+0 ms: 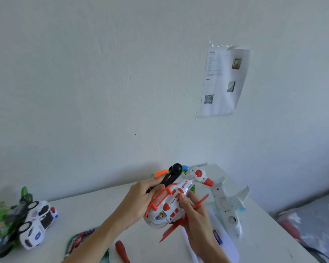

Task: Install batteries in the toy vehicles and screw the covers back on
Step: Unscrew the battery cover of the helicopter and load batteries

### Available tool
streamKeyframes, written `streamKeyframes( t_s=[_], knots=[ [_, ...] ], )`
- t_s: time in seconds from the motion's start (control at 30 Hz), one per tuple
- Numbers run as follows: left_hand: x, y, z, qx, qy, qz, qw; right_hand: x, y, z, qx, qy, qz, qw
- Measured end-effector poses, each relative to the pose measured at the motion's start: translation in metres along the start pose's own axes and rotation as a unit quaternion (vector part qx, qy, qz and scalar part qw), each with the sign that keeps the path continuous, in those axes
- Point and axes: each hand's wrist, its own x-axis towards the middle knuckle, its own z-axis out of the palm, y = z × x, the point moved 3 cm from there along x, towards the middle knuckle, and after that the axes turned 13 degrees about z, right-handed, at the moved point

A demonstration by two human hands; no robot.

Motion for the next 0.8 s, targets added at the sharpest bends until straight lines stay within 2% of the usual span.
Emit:
streamKeyframes(
  t_s=[0.17,0.27,0.47,0.53,0.67,0.8],
  knots=[
    [0.016,-0.001,0.016,0.02,0.005,-0.019,1.0,0.01,-0.01,-0.019,0.008,-0.015,0.009,1.0],
    [0.024,0.002,0.023,0.004,0.004,-0.048,0.999,0.016,-0.017,-0.026,0.008,0.003,0.008,1.0],
    [0.029,0.012,0.031,-0.036,-0.061,-0.114,0.991,0.033,-0.034,-0.038,-0.042,0.038,0.045,0.997],
    [0.029,0.005,0.031,-0.031,-0.033,-0.124,0.991,0.04,-0.038,-0.037,-0.075,0.038,0.059,0.995],
    [0.032,-0.017,0.031,-0.13,0.091,-0.185,0.97,0.056,-0.05,-0.025,-0.125,-0.033,0.074,0.989],
    [0.031,-0.031,0.027,-0.127,0.092,-0.212,0.965,0.07,-0.049,-0.01,-0.176,-0.126,0.115,0.969]
  ],
)
